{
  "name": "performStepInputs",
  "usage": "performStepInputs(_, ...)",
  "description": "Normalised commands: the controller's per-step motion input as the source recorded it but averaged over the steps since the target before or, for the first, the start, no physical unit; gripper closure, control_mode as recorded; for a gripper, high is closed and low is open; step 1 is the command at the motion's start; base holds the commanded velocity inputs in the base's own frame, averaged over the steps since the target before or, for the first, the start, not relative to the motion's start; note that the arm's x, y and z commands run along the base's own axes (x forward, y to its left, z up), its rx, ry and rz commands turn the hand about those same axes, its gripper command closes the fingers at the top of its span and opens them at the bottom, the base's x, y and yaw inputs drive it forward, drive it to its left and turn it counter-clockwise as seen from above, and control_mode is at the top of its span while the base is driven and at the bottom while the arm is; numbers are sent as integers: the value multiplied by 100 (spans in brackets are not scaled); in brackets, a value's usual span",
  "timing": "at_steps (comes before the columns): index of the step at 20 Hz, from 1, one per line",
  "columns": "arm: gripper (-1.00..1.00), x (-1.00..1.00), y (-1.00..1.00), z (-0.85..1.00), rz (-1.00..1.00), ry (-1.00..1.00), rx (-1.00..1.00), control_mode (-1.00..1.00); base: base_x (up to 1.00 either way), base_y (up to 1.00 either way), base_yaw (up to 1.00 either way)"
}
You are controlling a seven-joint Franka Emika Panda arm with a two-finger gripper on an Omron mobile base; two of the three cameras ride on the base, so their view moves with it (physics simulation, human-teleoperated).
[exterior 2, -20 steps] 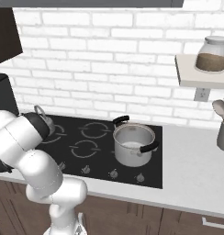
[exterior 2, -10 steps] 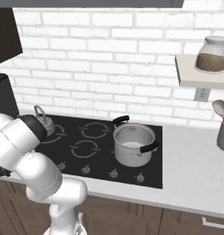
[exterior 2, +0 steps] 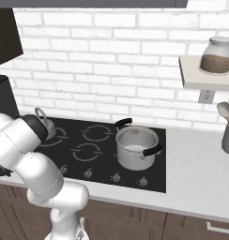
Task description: Pick the kettle from the counter and place it on a stove burner. Then turn the burner on.
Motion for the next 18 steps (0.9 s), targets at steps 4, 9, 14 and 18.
performStepInputs(4,100,-7,2,0,40,0,0,-100,0,0,0)
performStepInputs(9,100,-29,4,-2,58,-2,-3,-100,0,0,0)
performStepInputs(14,100,-26,0,-11,67,-2,-6,-100,0,0,0)
performStepInputs(18,100,-21,0,-11,70,-2,-8,-100,0,0,0)
